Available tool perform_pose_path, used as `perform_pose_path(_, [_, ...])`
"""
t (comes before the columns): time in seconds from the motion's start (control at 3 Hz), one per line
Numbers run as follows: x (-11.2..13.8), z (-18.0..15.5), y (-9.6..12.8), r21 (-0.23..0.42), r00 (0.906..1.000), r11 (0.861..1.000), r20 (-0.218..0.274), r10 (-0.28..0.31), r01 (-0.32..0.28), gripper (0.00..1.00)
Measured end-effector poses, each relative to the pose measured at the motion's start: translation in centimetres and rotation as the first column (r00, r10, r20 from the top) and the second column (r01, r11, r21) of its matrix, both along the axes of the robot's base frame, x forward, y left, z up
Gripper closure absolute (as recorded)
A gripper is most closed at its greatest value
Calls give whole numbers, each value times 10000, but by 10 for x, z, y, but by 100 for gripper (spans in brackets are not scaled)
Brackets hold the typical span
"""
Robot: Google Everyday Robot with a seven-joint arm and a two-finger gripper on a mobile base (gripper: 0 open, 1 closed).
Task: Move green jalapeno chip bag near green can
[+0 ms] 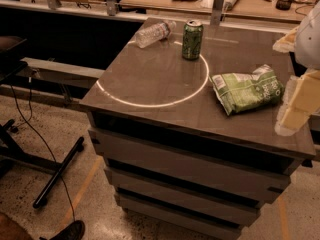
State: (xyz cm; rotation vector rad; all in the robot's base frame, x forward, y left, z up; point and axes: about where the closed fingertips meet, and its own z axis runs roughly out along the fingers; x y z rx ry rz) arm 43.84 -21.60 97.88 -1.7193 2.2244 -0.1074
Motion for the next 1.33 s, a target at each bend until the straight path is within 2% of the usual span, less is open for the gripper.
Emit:
perform_pose_path(0.33, [2, -2, 0, -68, 10000, 10000, 31, 6, -5, 0])
perform_pose_path(0.67, [21, -17, -1, -630, 9997, 9980, 246, 61, -45, 0])
perform_pose_path(1.0, [65, -43, -12, -1390, 9988, 9903, 487, 107, -38, 0])
perform_pose_path(1.33, [124, -93, -37, -2065, 9991, 9779, 357, -247, 316, 0])
